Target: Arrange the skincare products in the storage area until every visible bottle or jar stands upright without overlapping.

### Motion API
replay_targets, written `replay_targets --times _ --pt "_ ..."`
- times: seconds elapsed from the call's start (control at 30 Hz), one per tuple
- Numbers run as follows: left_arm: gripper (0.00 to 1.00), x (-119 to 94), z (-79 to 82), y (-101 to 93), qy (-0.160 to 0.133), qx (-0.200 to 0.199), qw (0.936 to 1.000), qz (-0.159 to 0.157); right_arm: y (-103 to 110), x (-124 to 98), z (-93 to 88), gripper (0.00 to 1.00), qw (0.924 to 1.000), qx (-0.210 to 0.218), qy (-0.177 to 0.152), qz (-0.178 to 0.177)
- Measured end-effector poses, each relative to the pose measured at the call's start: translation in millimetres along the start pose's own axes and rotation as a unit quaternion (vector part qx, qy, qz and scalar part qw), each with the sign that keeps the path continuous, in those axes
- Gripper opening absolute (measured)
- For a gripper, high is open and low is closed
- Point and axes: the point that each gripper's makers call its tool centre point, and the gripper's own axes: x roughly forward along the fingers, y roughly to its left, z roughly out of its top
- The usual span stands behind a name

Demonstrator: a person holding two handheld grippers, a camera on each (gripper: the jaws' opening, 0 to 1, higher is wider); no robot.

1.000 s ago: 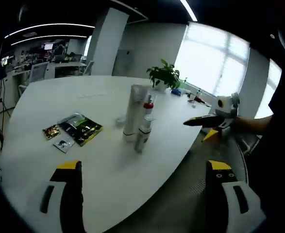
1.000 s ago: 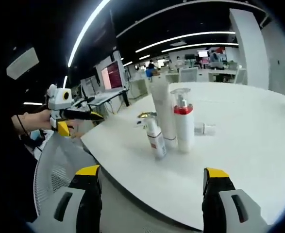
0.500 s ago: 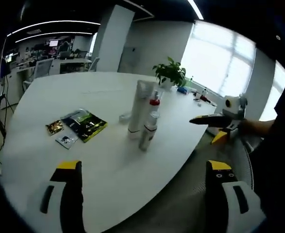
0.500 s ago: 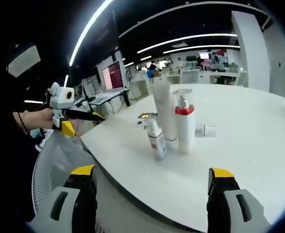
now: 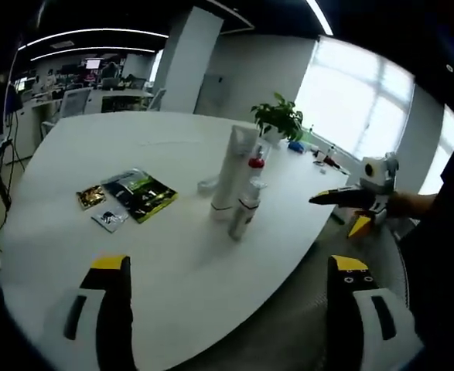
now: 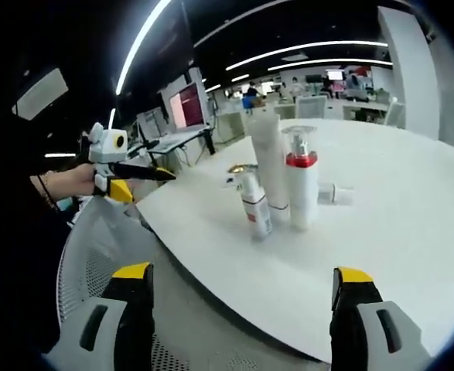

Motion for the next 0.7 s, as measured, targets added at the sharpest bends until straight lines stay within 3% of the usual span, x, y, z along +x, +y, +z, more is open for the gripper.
replay_targets --times 0.47,0.7 --pt "0.96 0.2 -1.3 -2.4 0.004 0.005 1.0000 0.004 -43.4 6.0 27.0 0.98 0.9984 -0.051 0.017 -0.020" --pt "0.95 0.3 -3.9 0.8 0.011 0.004 0.9999 0.006 -65.0 15.2 33.3 0.97 0.9939 -0.099 0.044 -0.019"
